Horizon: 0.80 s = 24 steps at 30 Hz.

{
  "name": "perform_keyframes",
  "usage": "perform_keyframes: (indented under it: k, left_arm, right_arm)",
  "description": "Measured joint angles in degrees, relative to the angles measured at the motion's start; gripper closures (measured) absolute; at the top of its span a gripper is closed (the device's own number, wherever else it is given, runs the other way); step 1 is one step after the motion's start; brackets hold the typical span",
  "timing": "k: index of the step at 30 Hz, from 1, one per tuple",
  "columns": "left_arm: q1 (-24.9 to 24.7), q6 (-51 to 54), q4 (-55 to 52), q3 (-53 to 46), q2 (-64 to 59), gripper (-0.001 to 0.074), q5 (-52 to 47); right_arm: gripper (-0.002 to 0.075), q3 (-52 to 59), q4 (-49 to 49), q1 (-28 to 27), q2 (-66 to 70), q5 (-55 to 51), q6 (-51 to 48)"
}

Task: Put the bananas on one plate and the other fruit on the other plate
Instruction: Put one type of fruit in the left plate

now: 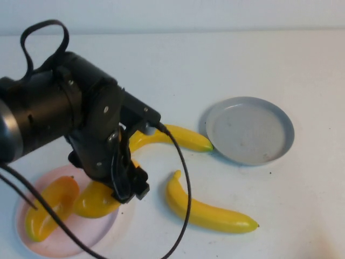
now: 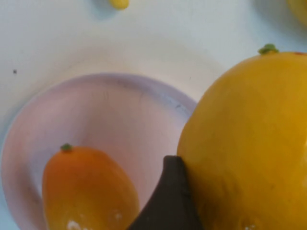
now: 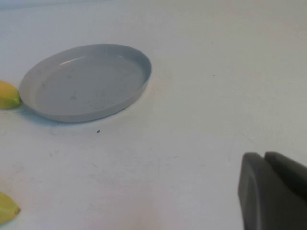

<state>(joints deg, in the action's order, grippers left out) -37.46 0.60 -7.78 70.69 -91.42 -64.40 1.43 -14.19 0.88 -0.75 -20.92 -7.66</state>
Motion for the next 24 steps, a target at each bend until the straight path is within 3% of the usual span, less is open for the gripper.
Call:
perform_keyframes:
  k: [9,24]
  left_arm:
    - [0.00,-6.59,-1.96,-15.48,2.96,0.0191,11.34]
    - [0.00,-13.43,-8.08,-17.13,3.05,0.0172,14.19]
  right_arm:
    - [0.0743,0.00,0.00,0.00,0.00,0.00,0.00]
    - [0.0743,0.00,0.00,0.00,0.00,0.00,0.00]
